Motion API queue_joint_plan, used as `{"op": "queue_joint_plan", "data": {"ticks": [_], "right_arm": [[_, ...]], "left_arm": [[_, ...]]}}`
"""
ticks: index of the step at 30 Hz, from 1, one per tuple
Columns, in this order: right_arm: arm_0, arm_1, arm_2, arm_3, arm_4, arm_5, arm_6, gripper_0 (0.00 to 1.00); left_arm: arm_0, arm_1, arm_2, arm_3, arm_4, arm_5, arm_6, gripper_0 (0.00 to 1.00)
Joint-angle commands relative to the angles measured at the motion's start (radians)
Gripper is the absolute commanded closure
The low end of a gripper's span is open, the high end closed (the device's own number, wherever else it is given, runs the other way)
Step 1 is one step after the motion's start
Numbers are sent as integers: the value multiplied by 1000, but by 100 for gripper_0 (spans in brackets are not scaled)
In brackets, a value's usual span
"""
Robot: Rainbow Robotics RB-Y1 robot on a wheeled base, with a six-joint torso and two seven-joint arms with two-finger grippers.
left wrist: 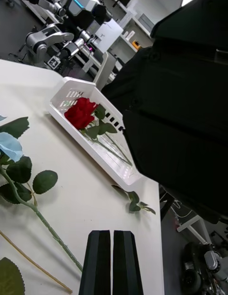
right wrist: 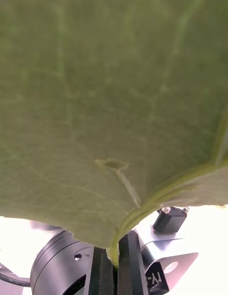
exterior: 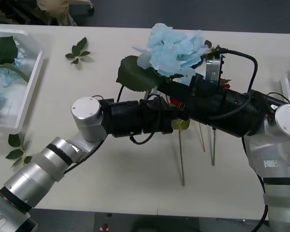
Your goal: Put the red flowers into the right box and the blue flowers into the left box
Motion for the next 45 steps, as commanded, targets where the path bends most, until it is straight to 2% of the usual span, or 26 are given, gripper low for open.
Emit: {"op": "queue_joint_plan", "data": {"ticks": [1,2,3,7,12,16,20,23,26,29,34,40,45], "right_arm": [[-23,-17,-14,-17,-19,24,20,22],[-24,-17,-15,-17,-17,24,20,3],[-29,-20,-17,-17,-19,25,22,0],[-37,-24,-25,-17,-17,35,19,0],[-41,-27,-37,-17,-17,48,11,0],[-41,-29,-51,-17,-10,62,-1,0],[-41,-32,-80,-15,44,113,-38,0],[-40,-43,-112,-17,113,180,-113,0],[-40,-61,-152,-15,183,246,-202,0],[-41,-90,-233,-17,305,372,-351,0],[-49,-147,-298,-17,443,473,-486,0],[-66,-254,-298,-34,559,501,-679,0],[-77,-304,-275,-100,688,499,-862,0]], "left_arm": [[-15,17,7,-13,5,-1,-2,100],[-15,29,7,-13,7,-1,-2,100],[-15,44,7,-13,10,2,-2,100],[-8,112,7,-13,59,25,-2,100],[45,264,7,-13,214,46,-2,100],[104,437,15,-13,389,62,-2,100],[122,630,93,-10,404,166,-2,100],[116,792,158,3,375,270,175,100],[113,890,214,18,334,336,305,100],[100,989,296,84,222,424,494,100],[-13,1068,319,198,-114,450,531,100],[-193,1054,273,282,-611,450,540,100],[-295,1022,144,440,-723,393,560,100]]}}
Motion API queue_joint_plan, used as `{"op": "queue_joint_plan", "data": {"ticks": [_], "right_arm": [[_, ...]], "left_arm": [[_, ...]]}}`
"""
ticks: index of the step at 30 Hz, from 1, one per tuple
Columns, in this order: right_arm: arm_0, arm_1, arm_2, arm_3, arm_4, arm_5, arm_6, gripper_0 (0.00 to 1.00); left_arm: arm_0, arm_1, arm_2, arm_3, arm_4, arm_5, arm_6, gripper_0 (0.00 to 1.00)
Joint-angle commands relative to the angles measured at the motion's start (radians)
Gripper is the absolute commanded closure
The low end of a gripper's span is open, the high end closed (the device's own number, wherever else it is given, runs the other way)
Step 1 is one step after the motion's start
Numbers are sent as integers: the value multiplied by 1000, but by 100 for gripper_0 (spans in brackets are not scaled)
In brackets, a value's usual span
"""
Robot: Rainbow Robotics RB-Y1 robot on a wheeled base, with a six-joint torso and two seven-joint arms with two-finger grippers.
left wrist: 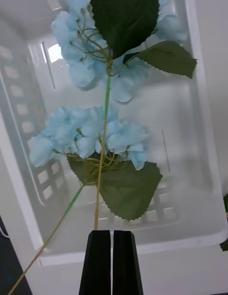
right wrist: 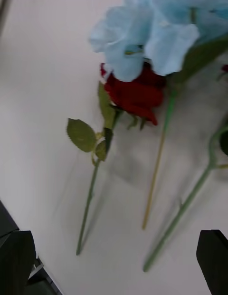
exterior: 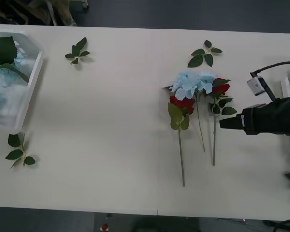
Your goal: Put the red flowers into the right box and the blue flowers into the left box
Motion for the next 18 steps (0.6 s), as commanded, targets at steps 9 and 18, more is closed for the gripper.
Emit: {"op": "queue_joint_plan", "data": {"ticks": [9,18], "right_arm": [[-26,-45,77,-144,270,-86,-384,0],[-26,-74,209,-144,498,-210,-593,0]], "left_arm": [[-117,-102,-217,338,-81,-247,52,100],[-115,-117,-259,375,-96,-348,67,86]]}}
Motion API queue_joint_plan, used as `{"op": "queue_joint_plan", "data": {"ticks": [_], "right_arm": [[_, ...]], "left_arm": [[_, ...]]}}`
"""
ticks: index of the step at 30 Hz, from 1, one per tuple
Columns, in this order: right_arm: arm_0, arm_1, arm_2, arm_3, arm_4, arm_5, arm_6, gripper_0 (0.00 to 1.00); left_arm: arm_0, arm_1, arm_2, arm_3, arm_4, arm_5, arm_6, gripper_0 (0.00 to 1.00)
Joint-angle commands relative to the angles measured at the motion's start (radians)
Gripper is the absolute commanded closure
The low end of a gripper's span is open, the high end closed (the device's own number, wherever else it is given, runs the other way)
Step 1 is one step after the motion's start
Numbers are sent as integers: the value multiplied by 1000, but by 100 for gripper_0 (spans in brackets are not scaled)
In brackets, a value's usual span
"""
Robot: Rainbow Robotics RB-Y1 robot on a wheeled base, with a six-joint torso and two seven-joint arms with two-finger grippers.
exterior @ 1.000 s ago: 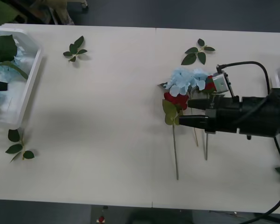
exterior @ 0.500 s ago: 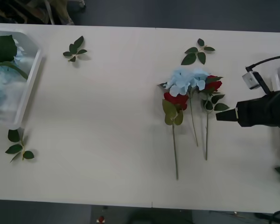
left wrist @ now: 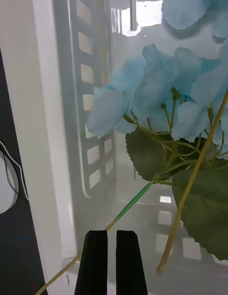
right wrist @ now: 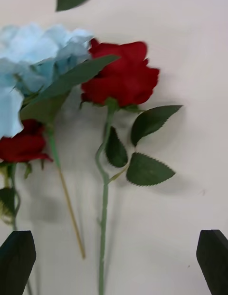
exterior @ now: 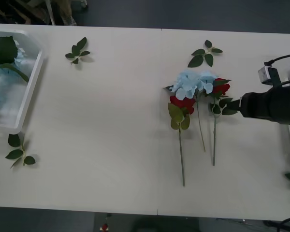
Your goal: Put the red flowers into the right box and the blue flowers into the left box
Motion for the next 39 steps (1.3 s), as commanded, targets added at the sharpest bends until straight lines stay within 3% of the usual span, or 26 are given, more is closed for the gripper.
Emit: {"op": "queue_joint_plan", "data": {"ticks": [1,2,5,9,13,17,23,28,36,39], "right_arm": [[-16,-42,66,-34,85,-41,-128,0],[-16,-47,83,-36,110,-57,-153,0],[-18,-47,115,-34,165,-83,-217,0],[-16,-49,156,-33,229,-117,-279,0],[-16,-47,190,-13,283,-167,-288,0],[-18,-47,209,36,294,-267,-293,0],[-18,-47,230,102,297,-379,-291,0],[-18,-47,250,165,303,-460,-282,0],[-18,-50,284,248,301,-548,-271,0],[-18,-50,298,272,300,-577,-270,0]], "left_arm": [[-7,17,5,5,-16,-24,40,71],[-7,19,5,2,-16,-24,42,36],[-9,19,5,0,-16,-23,42,1],[-9,31,18,-29,4,17,37,0],[-9,71,122,-113,51,192,29,0],[-7,106,314,-210,228,456,23,0],[-7,63,472,-293,455,628,31,0],[82,-107,607,-465,515,654,-46,0],[388,-474,686,-1009,234,525,-95,0],[422,-570,659,-1116,134,527,-95,0]]}}
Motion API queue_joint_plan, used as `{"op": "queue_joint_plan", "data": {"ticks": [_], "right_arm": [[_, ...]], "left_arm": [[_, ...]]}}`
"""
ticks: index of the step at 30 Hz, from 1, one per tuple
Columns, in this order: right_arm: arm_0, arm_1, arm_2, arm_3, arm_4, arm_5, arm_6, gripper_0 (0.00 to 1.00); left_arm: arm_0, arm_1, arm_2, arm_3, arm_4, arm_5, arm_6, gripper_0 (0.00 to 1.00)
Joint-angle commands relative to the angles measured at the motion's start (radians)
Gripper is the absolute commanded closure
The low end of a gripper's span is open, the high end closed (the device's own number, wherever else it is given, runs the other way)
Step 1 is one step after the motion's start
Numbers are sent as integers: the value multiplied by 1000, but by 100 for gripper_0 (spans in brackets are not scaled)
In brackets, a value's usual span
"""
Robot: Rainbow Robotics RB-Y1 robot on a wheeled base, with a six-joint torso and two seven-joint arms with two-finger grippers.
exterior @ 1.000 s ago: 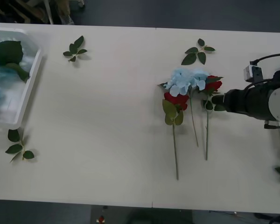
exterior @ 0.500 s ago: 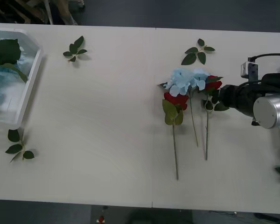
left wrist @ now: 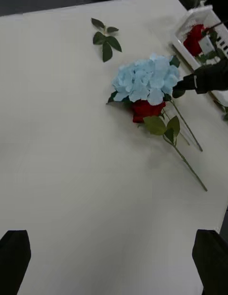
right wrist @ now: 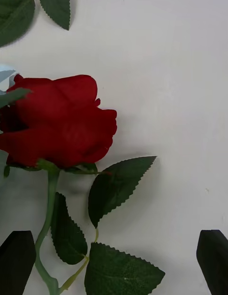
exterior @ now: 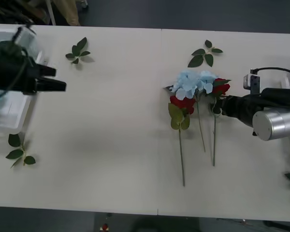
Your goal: Put the red flowers into the right box and the blue flowers into the left box
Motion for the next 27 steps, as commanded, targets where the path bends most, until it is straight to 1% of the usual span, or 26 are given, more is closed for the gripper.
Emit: {"op": "queue_joint_plan", "data": {"ticks": [1,3,4,6,12,14,17,20,27], "right_arm": [[-17,-21,15,15,-4,-39,-21,0],[-17,-21,21,29,-8,-56,-18,0],[-17,-23,22,29,-9,-57,-18,0],[-17,-26,30,38,-15,-70,-15,0],[-17,-29,65,64,-38,-128,-9,0],[-17,-27,71,67,-46,-140,-6,0],[-17,-29,90,69,-61,-152,-4,0],[-17,-27,107,69,-72,-168,-3,0],[-17,-27,137,72,-92,-182,-3,0]], "left_arm": [[27,-109,-98,-142,-120,-6,-19,0],[47,-182,-138,-185,-172,-7,-39,0],[54,-201,-144,-194,-183,-13,-54,0],[91,-257,-159,-219,-200,-42,-126,0],[228,-376,-164,-248,-145,-118,-370,0],[274,-397,-162,-266,-115,-144,-476,0],[333,-406,-172,-275,-40,-202,-489,0],[373,-405,-204,-274,47,-243,-489,0],[409,-414,-296,-274,150,-348,-489,0]]}}
